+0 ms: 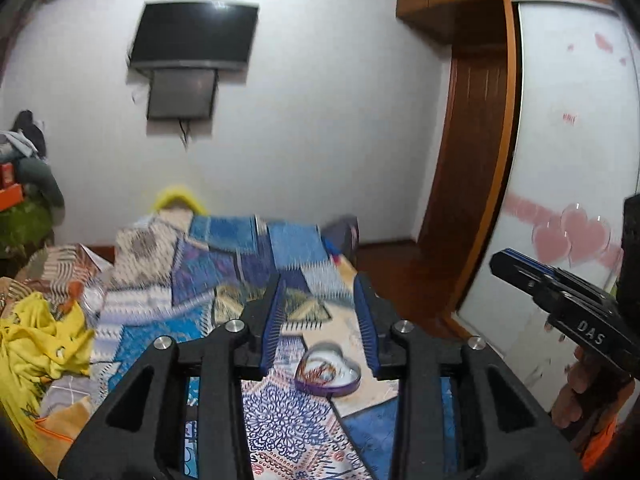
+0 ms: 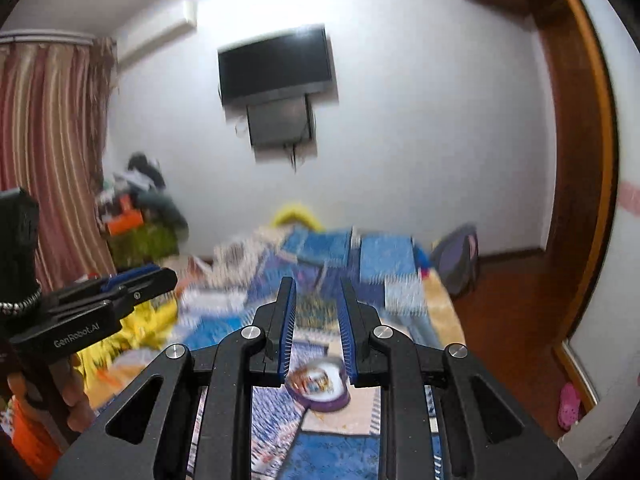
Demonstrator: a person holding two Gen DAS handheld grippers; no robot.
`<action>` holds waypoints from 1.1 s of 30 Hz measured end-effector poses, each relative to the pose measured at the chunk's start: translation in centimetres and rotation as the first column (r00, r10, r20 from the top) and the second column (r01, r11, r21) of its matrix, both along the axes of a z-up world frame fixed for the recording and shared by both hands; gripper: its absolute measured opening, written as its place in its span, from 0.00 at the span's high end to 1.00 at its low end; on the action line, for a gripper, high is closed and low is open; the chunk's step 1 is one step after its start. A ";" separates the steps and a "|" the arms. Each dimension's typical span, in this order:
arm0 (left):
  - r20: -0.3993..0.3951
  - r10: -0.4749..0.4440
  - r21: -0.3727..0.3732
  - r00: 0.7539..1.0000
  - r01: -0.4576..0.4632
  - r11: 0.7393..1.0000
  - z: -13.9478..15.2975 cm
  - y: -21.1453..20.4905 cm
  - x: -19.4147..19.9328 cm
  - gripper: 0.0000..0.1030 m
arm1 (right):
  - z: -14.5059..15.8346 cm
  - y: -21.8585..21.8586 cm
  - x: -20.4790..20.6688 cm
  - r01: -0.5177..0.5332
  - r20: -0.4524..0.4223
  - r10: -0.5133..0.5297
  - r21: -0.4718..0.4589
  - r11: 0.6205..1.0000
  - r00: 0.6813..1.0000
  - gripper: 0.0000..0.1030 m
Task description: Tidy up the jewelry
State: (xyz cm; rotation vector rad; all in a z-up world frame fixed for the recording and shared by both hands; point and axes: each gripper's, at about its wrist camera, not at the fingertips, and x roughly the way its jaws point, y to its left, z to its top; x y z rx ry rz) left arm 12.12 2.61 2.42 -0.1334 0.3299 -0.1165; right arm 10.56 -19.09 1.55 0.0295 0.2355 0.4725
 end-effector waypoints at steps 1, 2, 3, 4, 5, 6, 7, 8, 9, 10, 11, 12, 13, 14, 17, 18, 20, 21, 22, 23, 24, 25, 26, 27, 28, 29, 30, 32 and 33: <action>0.019 0.004 -0.002 1.000 -0.004 1.000 0.4 0.0 -0.7 0.62 | 0.6 -0.1 -1.1 0.010 0.030 -0.011 0.009 1.000 0.999 0.82; 0.046 0.012 0.000 0.999 -0.012 1.000 1.0 -0.1 -1.8 0.60 | 0.9 -0.1 -1.6 0.020 0.050 -0.021 0.013 1.000 0.999 0.82; 0.064 0.018 0.005 0.998 -0.018 1.000 1.3 -0.2 -2.5 0.59 | 1.2 0.0 -2.3 0.028 0.069 -0.029 0.017 0.999 0.997 0.82; 0.086 0.026 0.013 0.996 -0.027 1.000 1.7 -0.4 -3.3 0.56 | 1.3 0.1 -2.8 0.033 0.083 -0.035 0.019 0.999 0.996 0.82; 0.102 0.032 0.019 0.994 -0.034 0.999 1.9 -0.5 -3.9 0.52 | 1.5 0.1 -3.4 0.040 0.097 -0.042 0.022 0.999 0.994 0.82; 0.114 0.035 0.022 0.993 -0.038 0.999 2.1 -0.6 -4.4 0.49 | 1.5 0.2 -3.8 0.044 0.107 -0.047 0.024 0.999 0.993 0.82; 0.127 0.047 0.029 0.991 -0.051 0.998 2.3 -0.8 -5.1 0.43 | 1.5 0.3 -4.1 0.050 0.116 -0.052 0.022 0.999 0.992 0.82; 0.134 0.057 0.034 0.989 -0.062 0.997 2.4 -0.9 -5.4 0.35 | 1.5 0.3 -4.2 0.055 0.121 -0.057 0.019 0.998 0.991 0.81; 0.145 0.068 0.038 0.987 -0.074 0.997 2.5 -1.0 -5.9 0.30 | 1.5 0.5 -4.3 0.062 0.126 -0.064 0.014 0.998 0.990 0.77; 0.154 0.075 0.040 0.985 -0.082 0.996 2.6 -1.1 -6.4 0.21 | 1.4 0.6 -4.4 0.069 0.131 -0.070 0.012 0.998 0.989 0.68; 0.167 0.083 0.042 0.982 -0.091 0.995 2.7 -1.1 -7.0 0.13 | 1.3 0.6 -4.7 0.078 0.138 -0.079 0.014 0.997 0.987 0.62; 0.179 0.089 0.043 0.980 -0.098 0.994 2.8 -1.2 -7.4 0.10 | 1.1 0.6 -4.9 0.087 0.146 -0.089 0.018 0.996 0.985 0.51; 0.187 0.094 0.044 0.978 -0.104 0.994 2.8 -1.2 -7.7 0.06 | 1.1 0.7 -4.9 0.095 0.153 -0.097 0.022 0.995 0.983 0.40; 0.196 0.100 0.049 0.975 -0.112 0.992 2.9 -1.3 -8.0 0.04 | 1.0 0.8 -5.1 0.105 0.159 -0.108 0.023 0.994 0.981 0.36; 0.210 0.106 0.069 0.972 -0.123 0.990 2.9 -1.5 -8.4 0.01 | 1.1 0.9 -5.6 0.142 0.176 -0.144 0.024 0.990 0.974 0.18; 0.210 0.105 0.071 0.972 -0.123 0.990 2.8 -1.6 -8.6 0.01 | 1.1 1.0 -5.8 0.154 0.184 -0.155 0.020 0.988 0.971 0.15; 0.208 0.103 0.072 0.973 -0.120 0.990 2.8 -1.7 -8.9 0.01 | 1.2 1.1 -6.3 0.168 0.194 -0.167 0.010 0.986 0.967 0.13; 0.207 0.102 0.071 0.973 -0.119 0.990 2.7 -1.8 -9.1 0.01 | 1.3 1.2 -6.3 0.170 0.195 -0.168 0.008 0.985 0.966 0.11; 0.205 0.102 0.070 0.973 -0.119 0.990 2.6 -1.7 -9.0 0.01 | 1.3 1.2 -6.3 0.169 0.194 -0.167 0.009 0.986 0.967 0.09; 0.204 0.103 0.070 0.973 -0.120 0.990 2.5 -1.8 -9.4 0.01 | 1.3 1.0 -6.5 0.169 0.194 -0.167 0.010 0.986 0.967 0.08; 0.204 0.104 0.070 0.973 -0.121 0.990 2.5 -1.8 -9.4 0.01 | 1.2 1.0 -6.5 0.170 0.194 -0.168 0.010 0.985 0.966 0.07; 0.203 0.104 0.070 0.974 -0.121 0.990 2.5 -1.8 -9.6 0.01 | 1.1 0.7 -6.7 0.171 0.194 -0.170 0.009 0.985 0.966 0.06; 0.202 0.104 0.070 0.974 -0.120 0.990 2.4 -1.8 -9.6 0.01 | 0.9 0.6 -6.8 0.173 0.192 -0.171 0.007 0.985 0.966 0.06; 0.201 0.102 0.070 0.974 -0.118 0.991 2.4 -1.9 -9.8 0.01 | 0.9 0.6 -6.8 0.173 0.190 -0.171 0.006 0.985 0.967 0.06; 0.200 0.099 0.070 0.975 -0.115 0.991 2.4 -1.9 -9.8 0.01 | 0.8 0.5 -7.0 0.174 0.190 -0.172 0.005 0.985 0.967 0.06; 0.200 0.098 0.071 0.975 -0.115 0.991 2.4 -1.9 -9.9 0.01 | 0.7 0.5 -7.0 0.173 0.187 -0.171 0.005 0.985 0.967 0.06; 0.201 0.098 0.072 0.975 -0.115 0.991 2.4 -1.8 -9.9 0.01 | 0.7 0.5 -7.0 0.172 0.186 -0.170 0.005 0.985 0.968 0.06; 0.200 0.098 0.075 0.975 -0.115 0.991 2.3 -1.9 -10.0 0.01 | 0.5 0.3 -7.1 0.172 0.181 -0.169 0.003 0.985 0.969 0.06; 0.198 0.096 0.076 0.975 -0.113 0.991 2.3 -1.9 -9.9 0.01 | 0.5 0.4 -7.1 0.171 0.179 -0.168 0.002 0.985 0.969 0.06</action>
